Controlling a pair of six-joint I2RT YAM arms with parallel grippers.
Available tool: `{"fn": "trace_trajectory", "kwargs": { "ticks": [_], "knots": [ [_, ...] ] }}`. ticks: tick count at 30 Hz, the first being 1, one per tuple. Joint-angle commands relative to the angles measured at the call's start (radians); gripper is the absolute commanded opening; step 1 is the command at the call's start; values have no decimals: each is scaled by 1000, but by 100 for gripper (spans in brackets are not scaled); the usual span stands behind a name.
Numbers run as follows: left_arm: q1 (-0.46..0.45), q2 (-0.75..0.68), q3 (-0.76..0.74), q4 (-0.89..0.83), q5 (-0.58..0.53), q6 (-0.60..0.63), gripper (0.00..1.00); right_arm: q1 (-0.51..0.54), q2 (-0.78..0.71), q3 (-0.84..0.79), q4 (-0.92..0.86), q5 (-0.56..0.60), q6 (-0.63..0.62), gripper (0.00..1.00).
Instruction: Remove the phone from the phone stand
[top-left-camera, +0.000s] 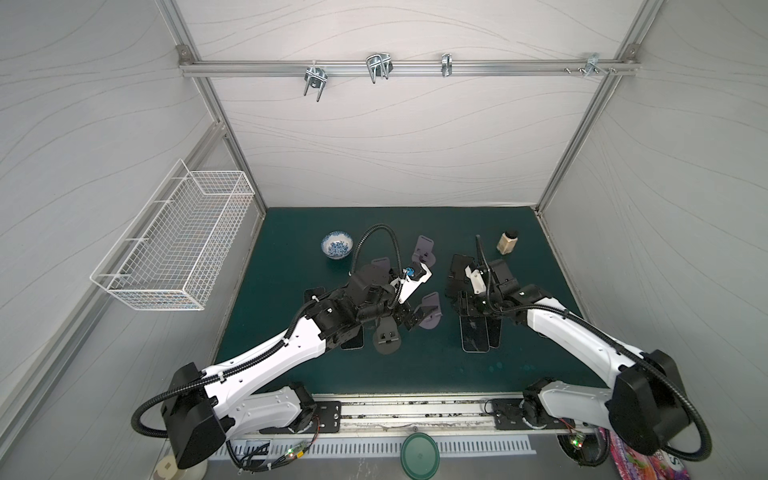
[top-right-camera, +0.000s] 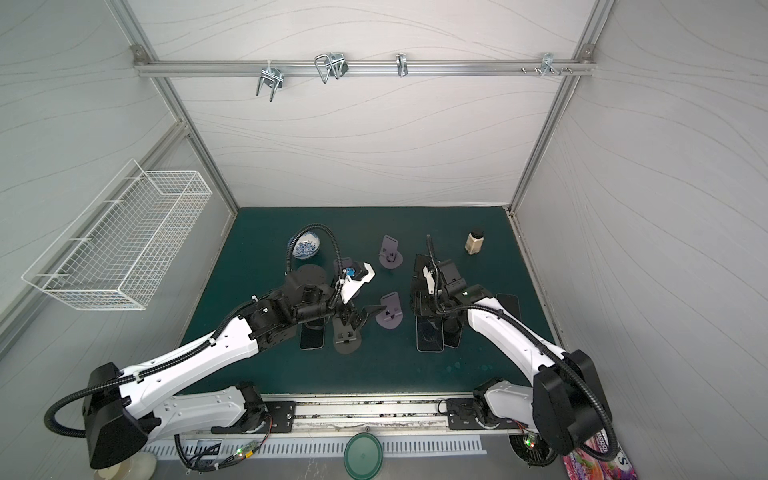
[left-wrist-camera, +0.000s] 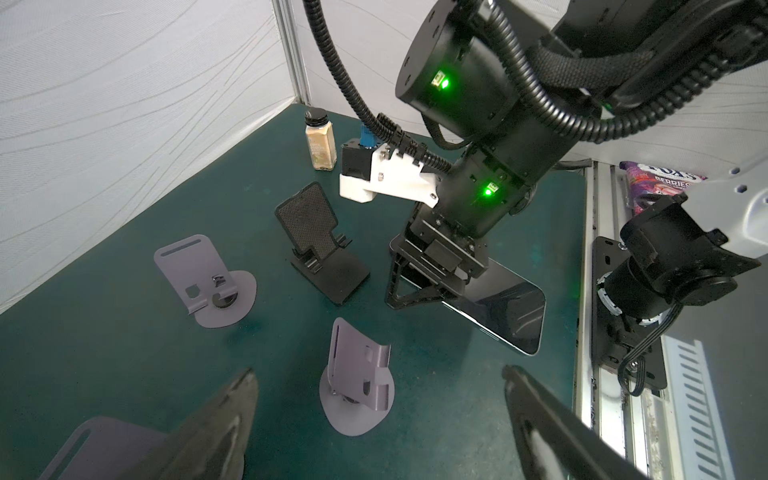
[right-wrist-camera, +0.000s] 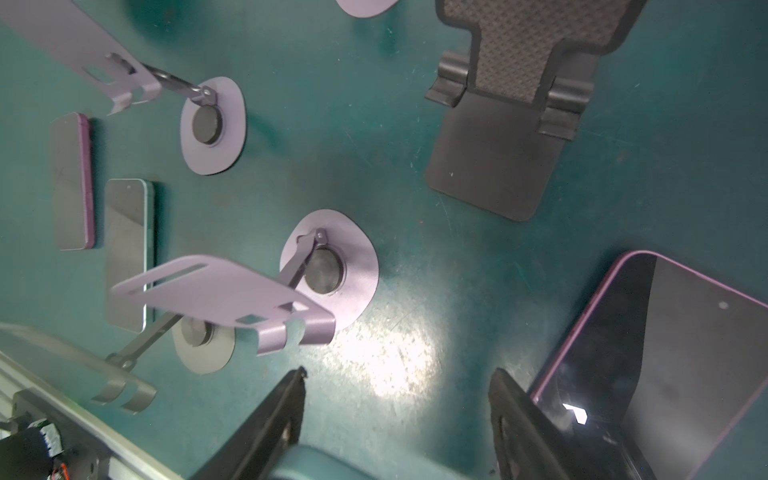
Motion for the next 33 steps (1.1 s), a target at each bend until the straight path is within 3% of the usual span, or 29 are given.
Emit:
{"fn": "trace_trajectory", "kwargs": {
  "ticks": [1, 33],
  "knots": [
    [-4, -22, -4, 27, -12, 3, 94, 5, 29, 0, 50, 11, 26, 41],
    [-5, -39, -116, 76, -21, 24, 94, 19, 227, -9, 99, 35, 31, 44]
  ]
}}
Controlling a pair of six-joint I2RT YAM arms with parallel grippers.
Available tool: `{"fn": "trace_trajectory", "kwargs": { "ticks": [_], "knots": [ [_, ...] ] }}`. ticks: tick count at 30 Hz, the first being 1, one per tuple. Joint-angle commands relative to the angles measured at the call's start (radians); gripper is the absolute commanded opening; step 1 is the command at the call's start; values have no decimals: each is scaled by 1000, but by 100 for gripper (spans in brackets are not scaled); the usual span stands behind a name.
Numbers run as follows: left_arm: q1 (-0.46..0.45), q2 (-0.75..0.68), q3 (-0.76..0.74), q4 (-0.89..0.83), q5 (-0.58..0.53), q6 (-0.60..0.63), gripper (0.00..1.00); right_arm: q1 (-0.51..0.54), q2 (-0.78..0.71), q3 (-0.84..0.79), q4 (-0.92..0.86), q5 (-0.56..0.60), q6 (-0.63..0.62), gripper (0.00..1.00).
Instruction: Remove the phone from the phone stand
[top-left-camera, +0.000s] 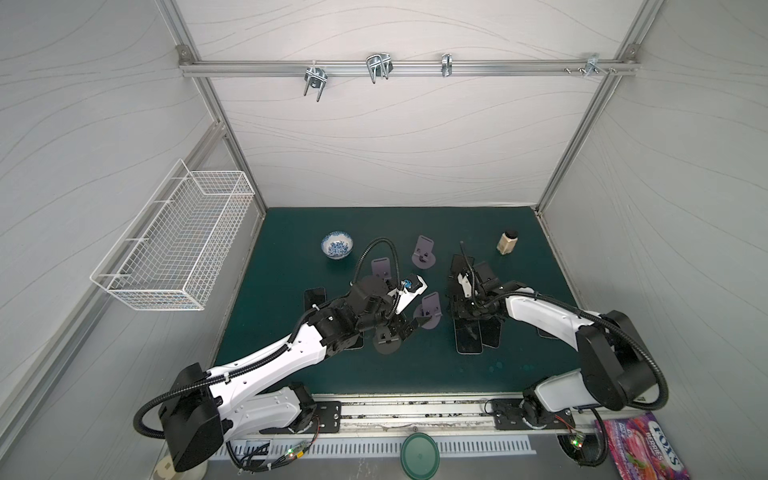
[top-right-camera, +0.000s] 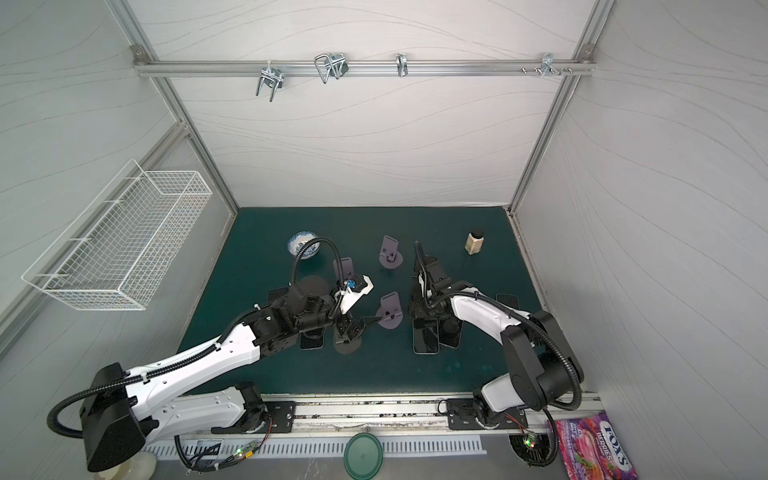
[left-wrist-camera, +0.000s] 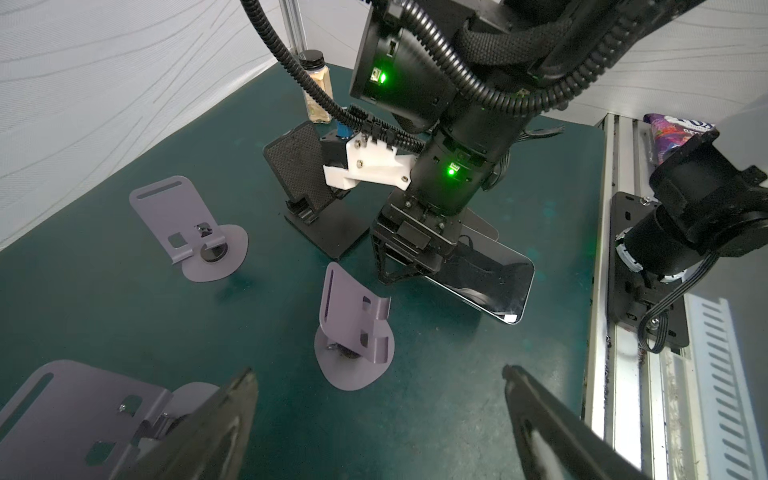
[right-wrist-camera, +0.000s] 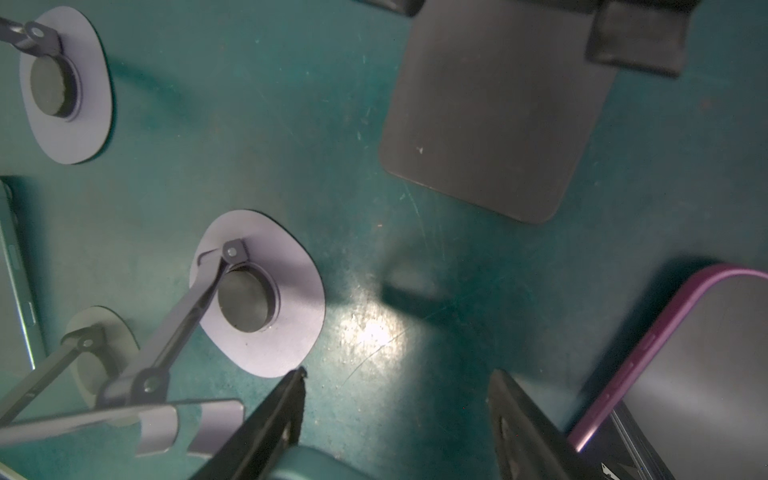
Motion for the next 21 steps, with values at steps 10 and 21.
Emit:
{"fn": "trace_trajectory", "kwargs": {
  "ticks": [10, 21],
  "knots": [
    [-5, -45, -8, 47, -11, 16, 94, 25, 34, -16, 11, 40, 12, 45],
    [-5, -53, -10, 42, -23, 22, 94, 60, 82, -16, 23, 76, 18, 46]
  ]
}}
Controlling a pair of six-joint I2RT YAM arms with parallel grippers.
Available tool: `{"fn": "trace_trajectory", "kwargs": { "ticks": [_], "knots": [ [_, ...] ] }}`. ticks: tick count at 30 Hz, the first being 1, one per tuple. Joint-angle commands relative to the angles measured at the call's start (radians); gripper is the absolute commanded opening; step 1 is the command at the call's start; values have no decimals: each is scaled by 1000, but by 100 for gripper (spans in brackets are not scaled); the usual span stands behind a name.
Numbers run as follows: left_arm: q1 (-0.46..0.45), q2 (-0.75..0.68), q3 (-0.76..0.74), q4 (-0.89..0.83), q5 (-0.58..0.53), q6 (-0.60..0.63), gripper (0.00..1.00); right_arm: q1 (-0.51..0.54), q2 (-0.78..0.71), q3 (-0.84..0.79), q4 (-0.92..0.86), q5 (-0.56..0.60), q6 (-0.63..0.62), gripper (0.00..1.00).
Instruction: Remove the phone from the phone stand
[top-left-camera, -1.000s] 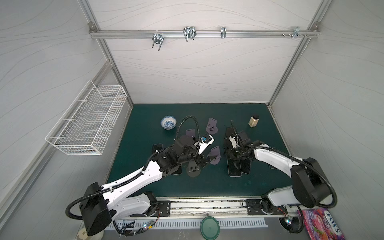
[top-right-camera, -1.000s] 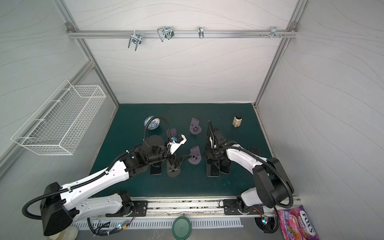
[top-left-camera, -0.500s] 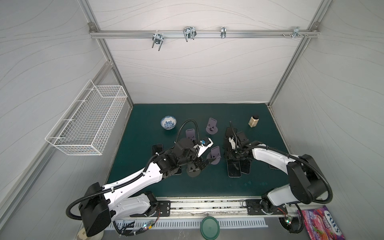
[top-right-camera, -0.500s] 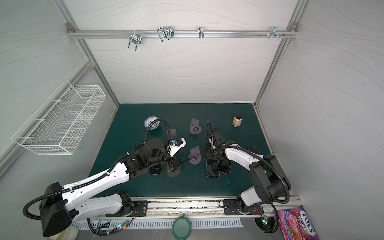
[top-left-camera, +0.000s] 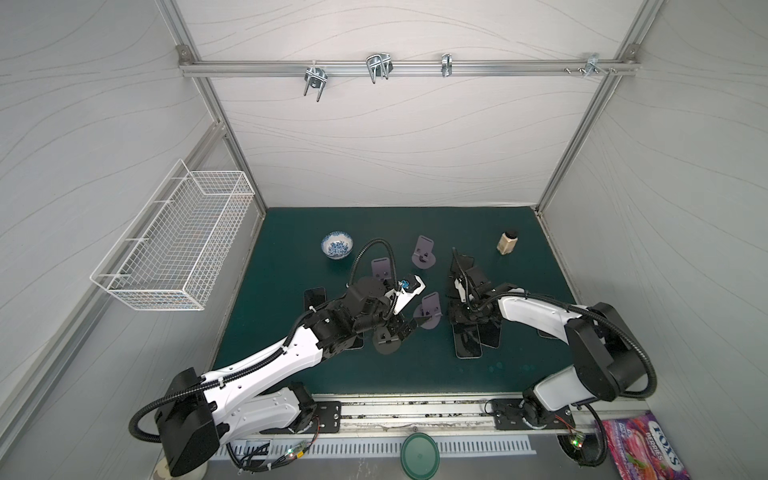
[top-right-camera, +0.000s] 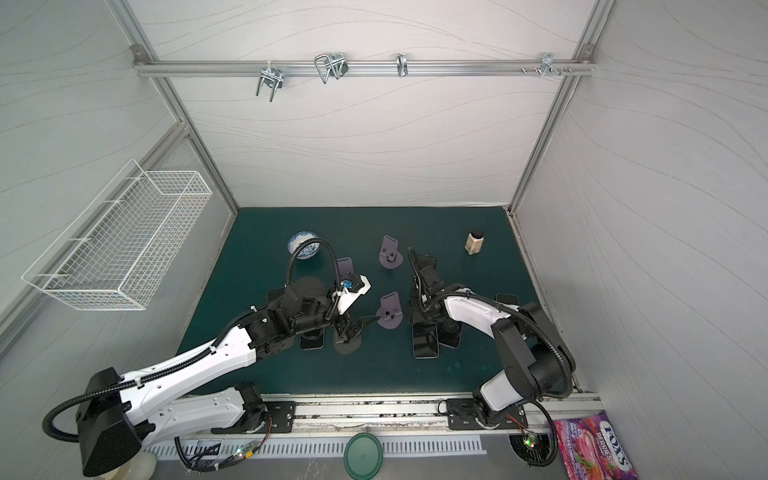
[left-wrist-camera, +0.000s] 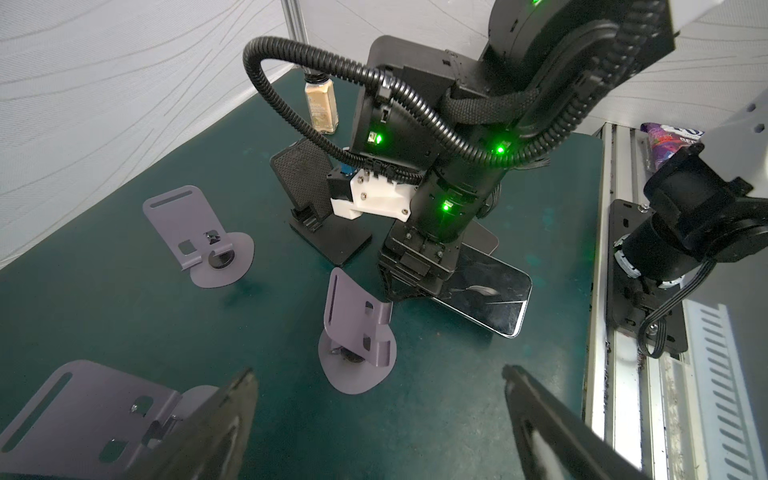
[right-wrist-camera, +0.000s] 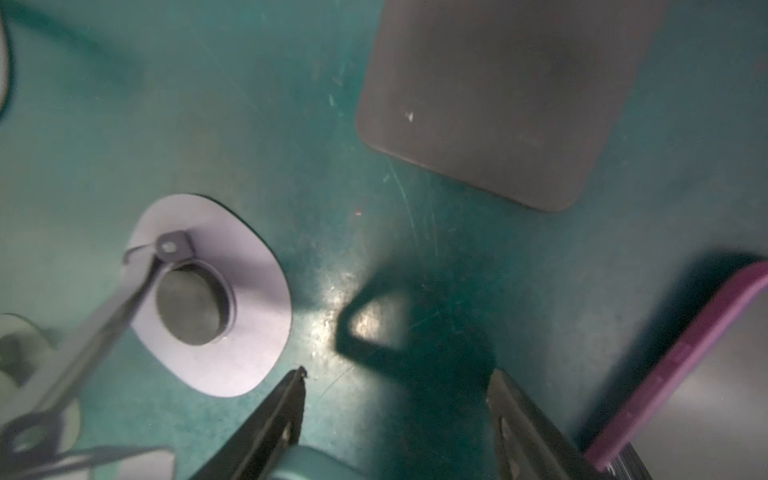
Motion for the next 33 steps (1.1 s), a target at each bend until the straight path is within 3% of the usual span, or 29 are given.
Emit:
{"fn": "trace_trajectory", "kwargs": {
  "ticks": [1, 23, 33],
  "knots": [
    [-5, -23, 1, 34, -17, 21, 94, 17, 26, -4, 8, 12, 20, 46],
    [-5, -22, 0, 32, -20, 30, 94, 38, 89, -11, 62, 23, 61, 46],
    [-5, -17, 1, 33, -14, 25, 94, 38, -4, -15, 19, 12, 66, 44]
  ]
}}
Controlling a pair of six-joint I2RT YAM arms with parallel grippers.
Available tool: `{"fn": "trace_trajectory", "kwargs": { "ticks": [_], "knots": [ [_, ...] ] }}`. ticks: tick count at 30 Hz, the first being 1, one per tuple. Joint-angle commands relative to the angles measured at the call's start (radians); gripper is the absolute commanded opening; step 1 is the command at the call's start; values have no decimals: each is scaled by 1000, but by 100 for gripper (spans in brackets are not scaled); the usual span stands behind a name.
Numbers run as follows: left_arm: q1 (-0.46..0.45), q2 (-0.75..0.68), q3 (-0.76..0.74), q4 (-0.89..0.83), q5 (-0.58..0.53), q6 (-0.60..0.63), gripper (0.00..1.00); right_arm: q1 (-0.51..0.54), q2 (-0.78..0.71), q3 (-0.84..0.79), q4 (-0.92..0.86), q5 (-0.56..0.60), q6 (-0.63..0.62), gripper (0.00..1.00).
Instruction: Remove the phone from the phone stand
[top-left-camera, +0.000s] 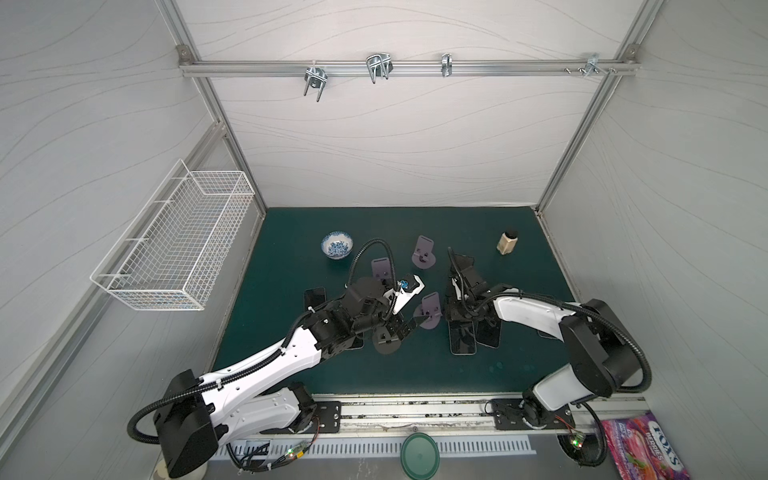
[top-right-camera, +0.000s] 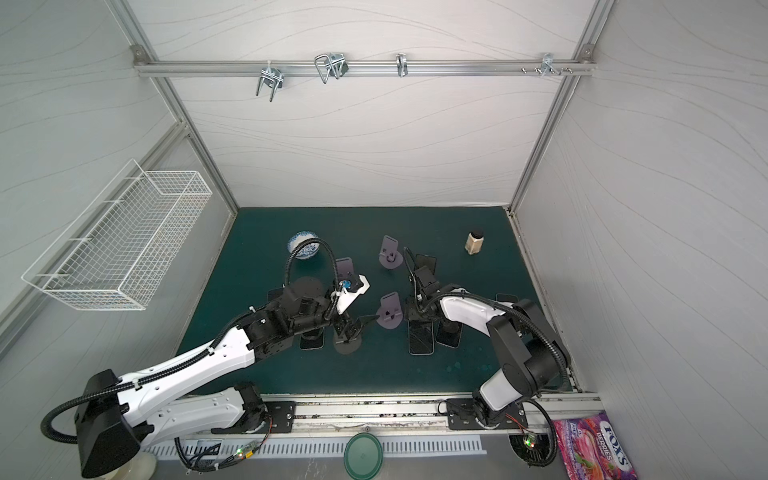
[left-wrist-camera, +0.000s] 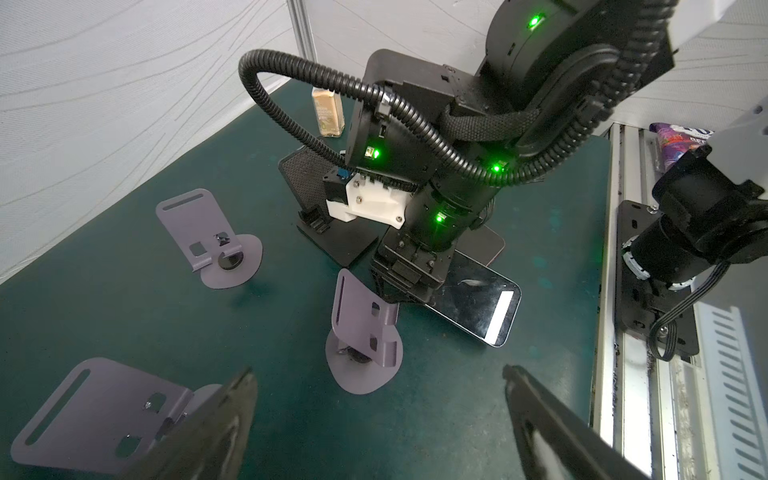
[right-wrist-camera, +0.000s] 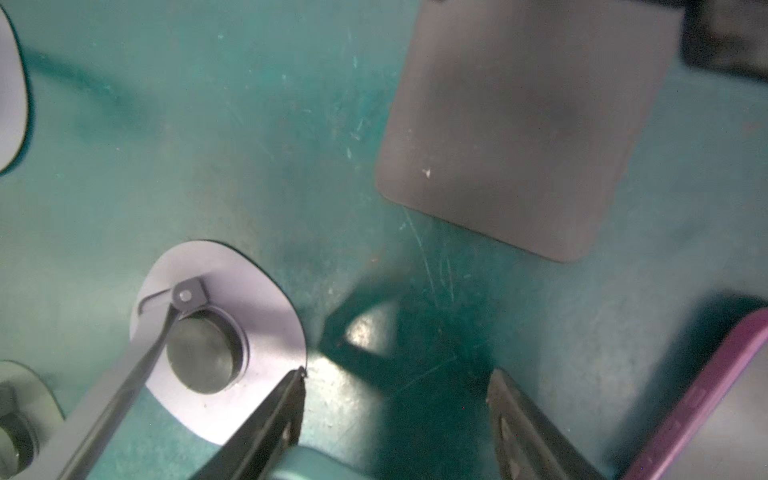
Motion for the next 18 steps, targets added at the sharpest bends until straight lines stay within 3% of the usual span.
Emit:
{"fn": "trace_trajectory", "kwargs": {
  "ticks": [1, 18],
  "knots": [
    [-4, -5, 3, 33, 3, 16, 94, 6, -39, -17, -60, -38, 23, 44],
    [-5, -3, 0, 31, 0, 18, 94, 9, -71, -69, -31, -77, 69, 45]
  ]
}}
